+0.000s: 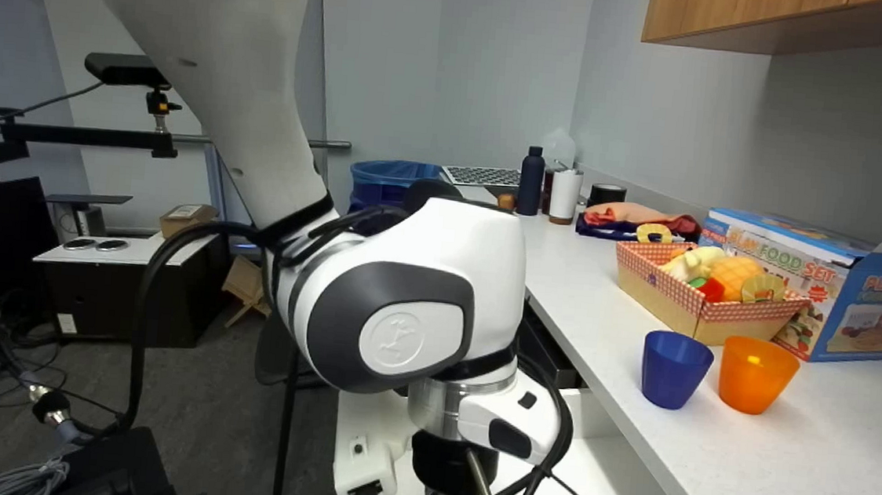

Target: Open the left drawer.

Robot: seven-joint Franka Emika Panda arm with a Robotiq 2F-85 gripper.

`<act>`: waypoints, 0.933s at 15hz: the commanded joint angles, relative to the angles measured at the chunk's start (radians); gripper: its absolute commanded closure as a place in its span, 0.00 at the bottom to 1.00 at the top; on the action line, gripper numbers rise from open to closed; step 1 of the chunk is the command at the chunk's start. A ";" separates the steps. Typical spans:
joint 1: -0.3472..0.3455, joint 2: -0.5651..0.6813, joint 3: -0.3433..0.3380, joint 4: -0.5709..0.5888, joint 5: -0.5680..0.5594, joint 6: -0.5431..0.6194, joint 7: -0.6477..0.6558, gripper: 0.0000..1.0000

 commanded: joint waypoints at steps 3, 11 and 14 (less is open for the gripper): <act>-0.201 -0.201 0.224 -0.029 -0.045 -0.031 0.025 0.00; -0.380 -0.390 0.418 -0.109 0.040 -0.020 -0.039 0.00; -0.408 -0.446 0.445 -0.141 0.075 -0.024 -0.063 0.00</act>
